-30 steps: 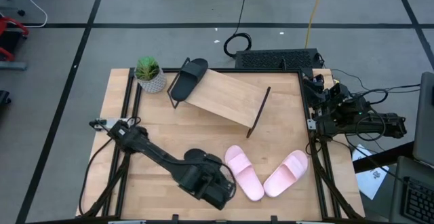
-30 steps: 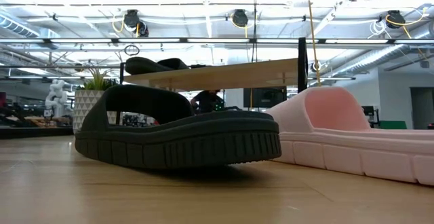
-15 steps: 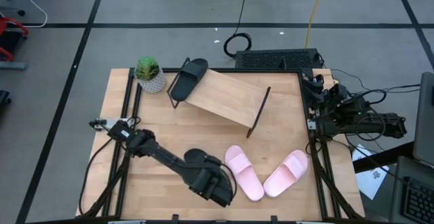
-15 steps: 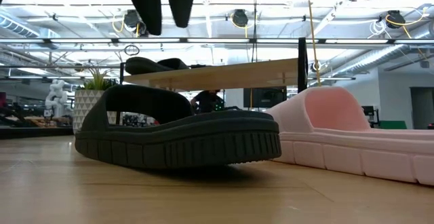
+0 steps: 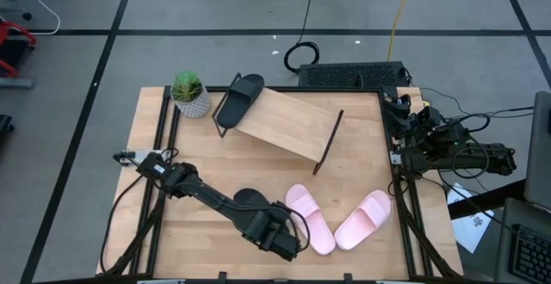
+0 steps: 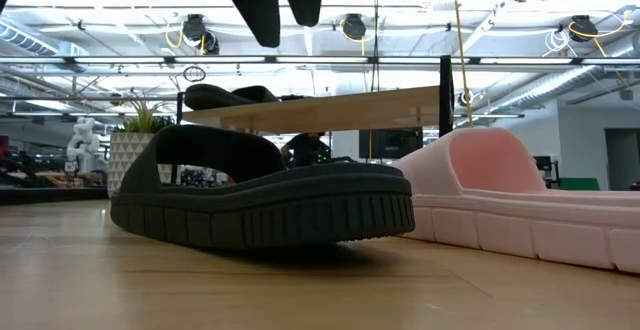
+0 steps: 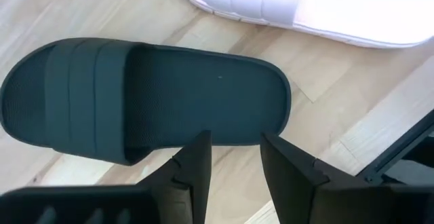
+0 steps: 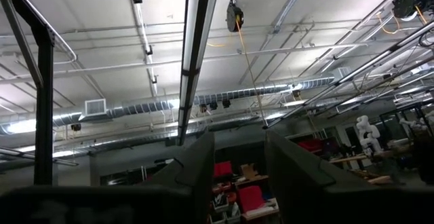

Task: Pick and place slides into the shelf
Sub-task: Put the black slipper on the shelf

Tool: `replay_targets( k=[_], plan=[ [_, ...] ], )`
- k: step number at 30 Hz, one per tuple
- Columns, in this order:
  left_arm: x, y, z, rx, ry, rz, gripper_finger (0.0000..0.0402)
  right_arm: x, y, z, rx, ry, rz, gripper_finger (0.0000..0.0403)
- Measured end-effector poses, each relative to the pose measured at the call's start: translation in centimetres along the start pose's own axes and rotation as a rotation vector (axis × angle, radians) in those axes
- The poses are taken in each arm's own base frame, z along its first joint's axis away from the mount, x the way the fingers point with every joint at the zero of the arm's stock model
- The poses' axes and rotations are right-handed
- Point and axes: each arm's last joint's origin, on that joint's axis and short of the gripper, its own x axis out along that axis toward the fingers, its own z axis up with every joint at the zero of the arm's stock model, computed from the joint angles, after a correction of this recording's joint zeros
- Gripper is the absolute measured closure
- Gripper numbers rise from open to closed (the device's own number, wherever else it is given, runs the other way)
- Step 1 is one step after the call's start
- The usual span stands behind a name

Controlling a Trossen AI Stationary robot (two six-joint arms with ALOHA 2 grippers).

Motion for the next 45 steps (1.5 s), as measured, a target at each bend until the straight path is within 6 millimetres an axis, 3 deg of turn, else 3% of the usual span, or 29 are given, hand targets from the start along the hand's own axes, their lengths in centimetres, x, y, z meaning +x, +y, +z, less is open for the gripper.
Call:
replay_targets(
  k=[10, 18, 37, 45],
  plan=[
    [0.1, 0.2, 0.6, 0.021, 0.103, -0.023, 0.0277, 0.0, 0.0, 0.0, -0.001, 0.002, -0.001, 0.0282],
    [0.2, 1.9, 1.3, -0.023, 0.163, 0.111, 0.0277, 0.0, 0.0, -0.3, -0.008, 0.035, -0.005, 0.0282],
    [0.5, 1.9, 2.1, -0.004, 0.097, 0.113, 0.0277, 0.0, 0.0, -0.4, -0.009, 0.036, -0.005, 0.0282],
    [2.4, 2.1, 1.8, -0.002, 0.124, 0.148, 0.0277, 0.0, 0.0, -0.4, -0.009, 0.036, -0.005, 0.0282]
  ],
)
